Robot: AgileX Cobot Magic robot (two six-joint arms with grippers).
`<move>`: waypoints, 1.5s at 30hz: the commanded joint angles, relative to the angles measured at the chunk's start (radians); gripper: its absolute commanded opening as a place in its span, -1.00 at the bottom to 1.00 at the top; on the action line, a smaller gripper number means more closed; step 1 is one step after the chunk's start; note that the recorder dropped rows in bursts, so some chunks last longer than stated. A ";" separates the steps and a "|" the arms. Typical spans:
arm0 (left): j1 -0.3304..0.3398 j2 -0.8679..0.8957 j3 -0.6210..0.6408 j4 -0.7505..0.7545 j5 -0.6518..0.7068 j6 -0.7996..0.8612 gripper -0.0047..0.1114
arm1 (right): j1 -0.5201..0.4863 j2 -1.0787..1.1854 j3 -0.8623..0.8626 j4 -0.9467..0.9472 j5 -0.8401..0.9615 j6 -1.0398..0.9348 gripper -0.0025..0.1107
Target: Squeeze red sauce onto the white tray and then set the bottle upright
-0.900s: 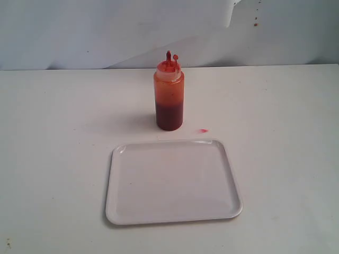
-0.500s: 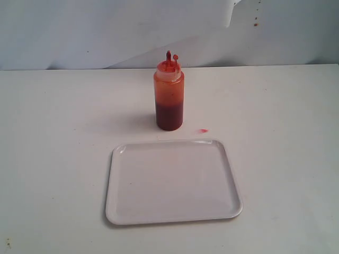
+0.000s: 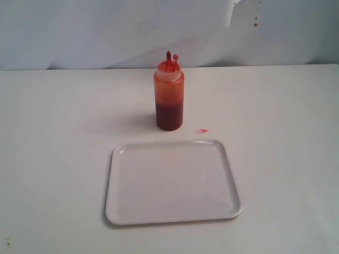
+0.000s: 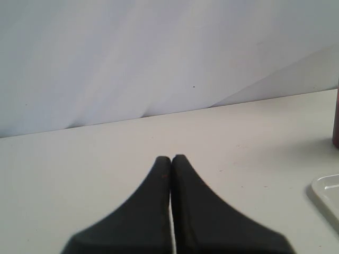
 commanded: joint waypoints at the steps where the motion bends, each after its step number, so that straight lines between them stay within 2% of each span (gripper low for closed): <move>1: -0.003 0.004 0.008 0.003 -0.003 -0.003 -0.91 | 0.001 -0.007 0.003 -0.008 -0.003 0.003 -0.96; 26: -0.003 0.004 0.008 0.003 -0.003 -0.003 -0.91 | 0.001 -0.007 0.003 -0.008 -0.003 0.003 -0.96; 31: -0.003 0.004 0.008 -0.178 -0.014 -0.009 -0.91 | 0.001 -0.007 0.003 -0.008 -0.003 0.003 -0.96; 38: -0.003 0.004 0.008 -0.326 -0.367 -0.123 -0.91 | 0.001 -0.007 0.003 -0.008 -0.003 0.003 -0.96; 45: -0.003 0.009 0.008 -0.295 -0.912 -0.202 -0.91 | 0.001 -0.007 0.003 -0.008 -0.003 0.003 -0.96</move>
